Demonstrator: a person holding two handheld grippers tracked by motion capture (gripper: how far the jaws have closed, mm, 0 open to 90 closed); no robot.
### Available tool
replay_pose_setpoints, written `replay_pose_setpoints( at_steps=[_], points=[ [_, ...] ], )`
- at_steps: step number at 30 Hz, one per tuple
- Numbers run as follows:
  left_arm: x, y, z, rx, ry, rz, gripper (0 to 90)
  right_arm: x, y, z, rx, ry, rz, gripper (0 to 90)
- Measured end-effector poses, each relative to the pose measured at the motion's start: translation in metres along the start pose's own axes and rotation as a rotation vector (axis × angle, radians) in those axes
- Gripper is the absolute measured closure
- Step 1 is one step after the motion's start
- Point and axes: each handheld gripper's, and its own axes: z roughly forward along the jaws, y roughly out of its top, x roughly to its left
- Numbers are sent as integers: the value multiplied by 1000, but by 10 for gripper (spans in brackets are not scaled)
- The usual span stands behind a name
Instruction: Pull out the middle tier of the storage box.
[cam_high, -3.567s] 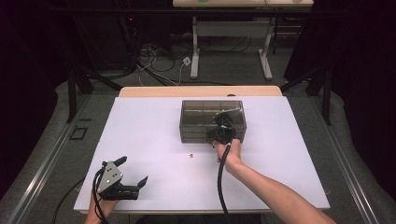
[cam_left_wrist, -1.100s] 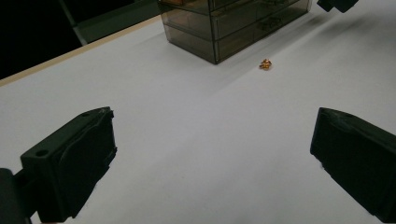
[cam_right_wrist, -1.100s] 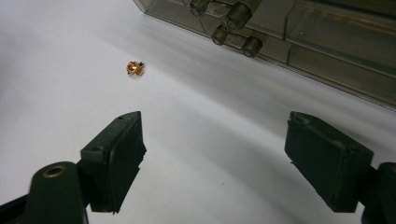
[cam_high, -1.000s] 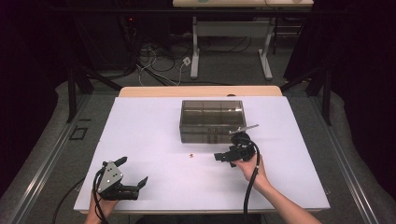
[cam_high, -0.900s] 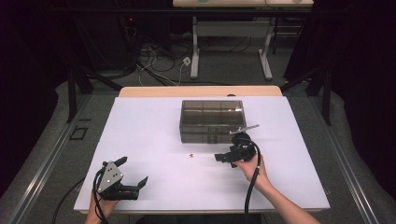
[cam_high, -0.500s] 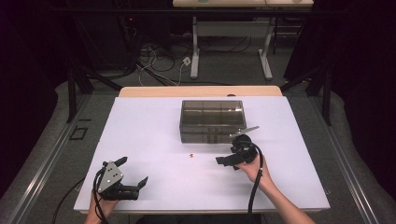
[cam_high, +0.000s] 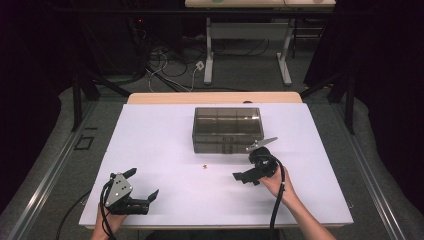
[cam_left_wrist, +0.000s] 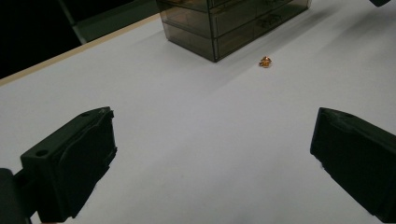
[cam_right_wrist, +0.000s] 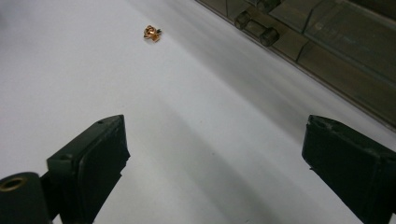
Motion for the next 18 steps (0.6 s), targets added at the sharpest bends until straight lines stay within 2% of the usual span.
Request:
replay_pose_setpoints(
  at_steps=[1,2,4,5,7,8,10,12,14,18],
  points=[
    [0,0,0,0,0,0,0,1,0,1,-20,6,-3,55],
    [0,0,0,0,1,0,0,1,1,0,-5,10,-8,50],
    [0,0,0,-1,6,4,0,0,1,2,-16,14,-25,37],
    [0,0,0,-5,7,3,0,0,2,1,3,24,-40,33],
    [1,0,0,-6,7,9,0,-1,1,2,-10,14,-80,32],
    [0,0,0,-5,4,3,0,0,1,0,3,5,-89,33],
    [0,0,0,-6,4,3,0,-1,2,-1,-25,-31,-122,35],
    [0,0,0,-5,5,8,0,-1,3,-4,-45,-37,-124,45],
    [0,0,0,-6,3,3,0,0,4,-8,-31,-29,-121,42],
    [0,0,0,1,-1,11,0,3,5,-13,-20,12,-175,27]
  ],
)
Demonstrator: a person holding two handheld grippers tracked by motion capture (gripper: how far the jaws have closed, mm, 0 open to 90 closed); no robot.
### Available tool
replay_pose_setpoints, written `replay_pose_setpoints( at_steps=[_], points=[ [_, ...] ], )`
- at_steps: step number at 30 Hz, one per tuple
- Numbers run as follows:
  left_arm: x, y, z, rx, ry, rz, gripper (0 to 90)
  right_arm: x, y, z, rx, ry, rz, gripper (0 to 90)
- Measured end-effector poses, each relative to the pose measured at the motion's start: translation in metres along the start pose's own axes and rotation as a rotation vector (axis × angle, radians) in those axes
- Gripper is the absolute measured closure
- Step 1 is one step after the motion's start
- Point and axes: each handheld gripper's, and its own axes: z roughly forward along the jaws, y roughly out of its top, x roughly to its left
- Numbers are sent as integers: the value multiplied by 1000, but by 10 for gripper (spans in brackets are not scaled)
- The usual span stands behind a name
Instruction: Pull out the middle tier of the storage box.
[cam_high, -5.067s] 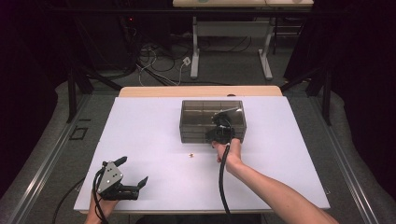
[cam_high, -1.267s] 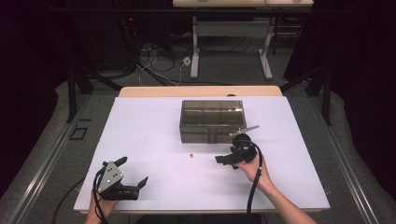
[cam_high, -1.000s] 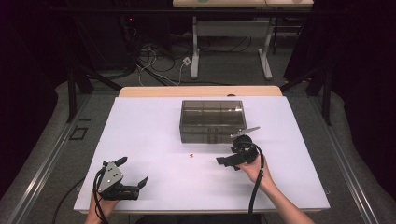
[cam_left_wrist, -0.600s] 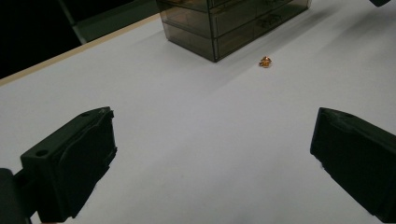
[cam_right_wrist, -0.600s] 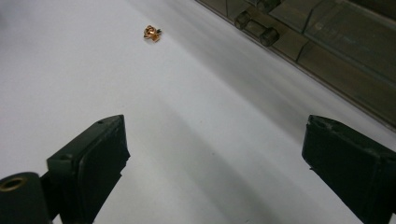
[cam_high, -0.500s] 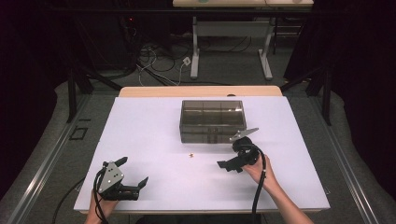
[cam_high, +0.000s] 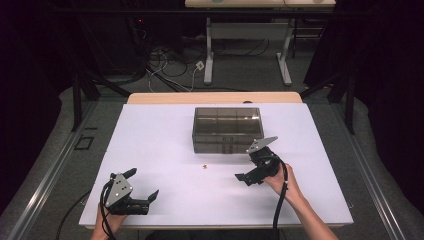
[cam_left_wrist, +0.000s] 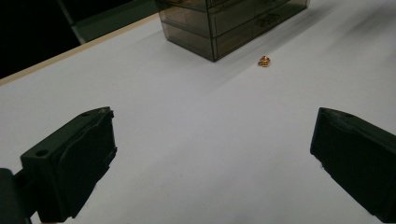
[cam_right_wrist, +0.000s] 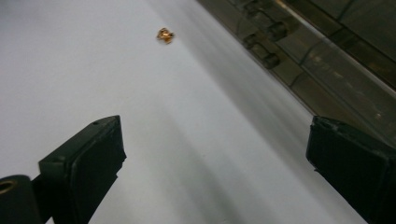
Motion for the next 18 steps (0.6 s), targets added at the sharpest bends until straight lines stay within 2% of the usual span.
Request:
replay_pose_setpoints(
  at_steps=[1,3,7,10,11,15,18],
  points=[
    [0,0,0,-1,0,0,0,0,0,-1,-12,4,-7,29],
    [-1,0,0,-2,-1,-4,0,-2,0,-3,-26,40,-8,32],
    [-1,0,0,-3,-5,-10,0,-4,1,-5,-55,53,-18,15],
    [0,0,1,-4,-1,-1,0,-5,1,-7,-57,60,-19,0],
    [0,0,1,-4,-2,-2,0,-4,1,-6,-67,45,-22,0],
    [0,0,1,-4,-6,-3,0,-5,1,-6,-79,41,-37,0],
    [0,0,2,-7,-3,-4,0,-5,1,-5,-91,14,-46,0]
  ],
)
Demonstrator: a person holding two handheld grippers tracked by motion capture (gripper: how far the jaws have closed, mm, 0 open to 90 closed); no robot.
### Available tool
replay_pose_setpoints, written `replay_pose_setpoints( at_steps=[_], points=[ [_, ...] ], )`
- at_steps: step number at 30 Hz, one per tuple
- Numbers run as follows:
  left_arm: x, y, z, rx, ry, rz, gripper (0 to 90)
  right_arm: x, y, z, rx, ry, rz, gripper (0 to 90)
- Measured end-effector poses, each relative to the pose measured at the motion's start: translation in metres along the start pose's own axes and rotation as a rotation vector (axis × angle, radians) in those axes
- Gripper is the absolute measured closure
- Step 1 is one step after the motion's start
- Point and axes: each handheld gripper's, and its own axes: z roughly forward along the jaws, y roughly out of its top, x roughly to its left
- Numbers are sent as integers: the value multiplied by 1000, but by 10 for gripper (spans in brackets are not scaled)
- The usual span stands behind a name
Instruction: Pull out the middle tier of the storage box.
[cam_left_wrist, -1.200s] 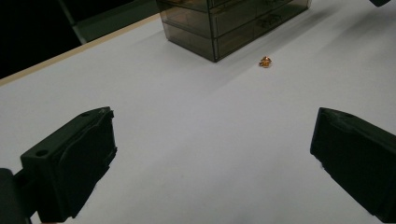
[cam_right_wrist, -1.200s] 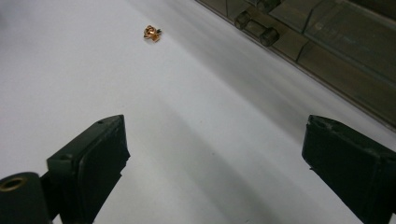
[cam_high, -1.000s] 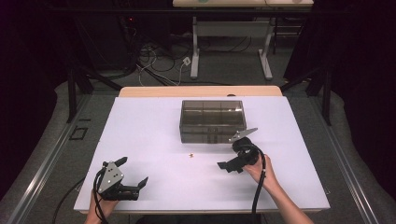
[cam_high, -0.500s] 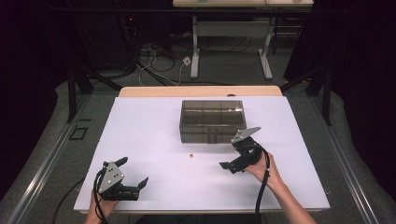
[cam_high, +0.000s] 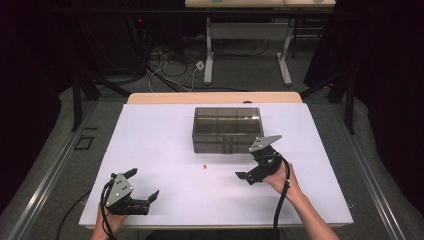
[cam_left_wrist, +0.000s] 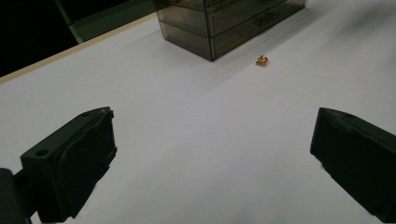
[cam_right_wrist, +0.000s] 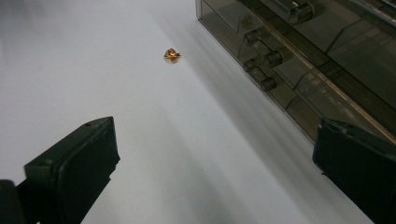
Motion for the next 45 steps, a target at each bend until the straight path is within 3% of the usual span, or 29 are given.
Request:
replay_pose_setpoints(
  at_steps=[9,12,26,34,40,45],
  points=[
    [0,0,-1,-2,-6,-9,0,-1,2,1,-5,-24,-39,0],
    [2,0,0,5,-1,4,0,-1,2,1,-4,-30,-46,0],
    [2,0,0,8,-7,-7,0,-5,12,2,41,-49,-98,2],
    [2,0,0,5,-8,-8,0,-12,14,3,19,-60,-115,56],
    [2,0,0,7,-11,-6,0,-15,16,4,3,-91,-129,135],
    [2,0,1,5,-10,-6,0,-19,16,6,1,-144,-144,206]
  ],
)
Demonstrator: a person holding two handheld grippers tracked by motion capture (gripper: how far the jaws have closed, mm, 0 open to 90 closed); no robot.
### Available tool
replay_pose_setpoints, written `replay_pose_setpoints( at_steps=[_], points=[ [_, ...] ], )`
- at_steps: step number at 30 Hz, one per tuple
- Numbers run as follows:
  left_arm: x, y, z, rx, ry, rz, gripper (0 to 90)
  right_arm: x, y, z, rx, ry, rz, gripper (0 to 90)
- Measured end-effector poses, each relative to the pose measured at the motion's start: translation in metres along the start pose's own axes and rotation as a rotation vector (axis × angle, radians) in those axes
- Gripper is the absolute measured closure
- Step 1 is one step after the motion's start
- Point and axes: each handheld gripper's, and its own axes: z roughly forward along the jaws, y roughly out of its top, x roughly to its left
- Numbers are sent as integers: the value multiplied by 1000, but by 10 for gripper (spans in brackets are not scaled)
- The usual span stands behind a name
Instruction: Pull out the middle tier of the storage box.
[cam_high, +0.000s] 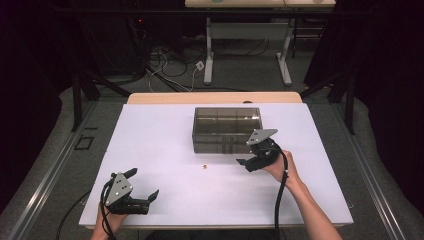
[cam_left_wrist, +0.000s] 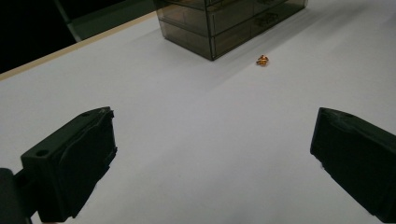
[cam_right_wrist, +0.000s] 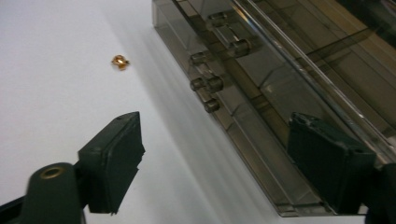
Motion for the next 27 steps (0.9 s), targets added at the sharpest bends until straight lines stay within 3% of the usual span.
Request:
replay_pose_setpoints(
  at_steps=[15,18,27],
  points=[
    [-1,0,0,1,0,-8,0,-5,-6,3,-29,-106,-66,509],
    [-1,1,0,8,0,7,0,-6,-8,4,-31,-118,-75,547],
    [-2,0,0,10,-4,-3,1,-8,-14,5,-38,-155,-110,627]
  ],
)
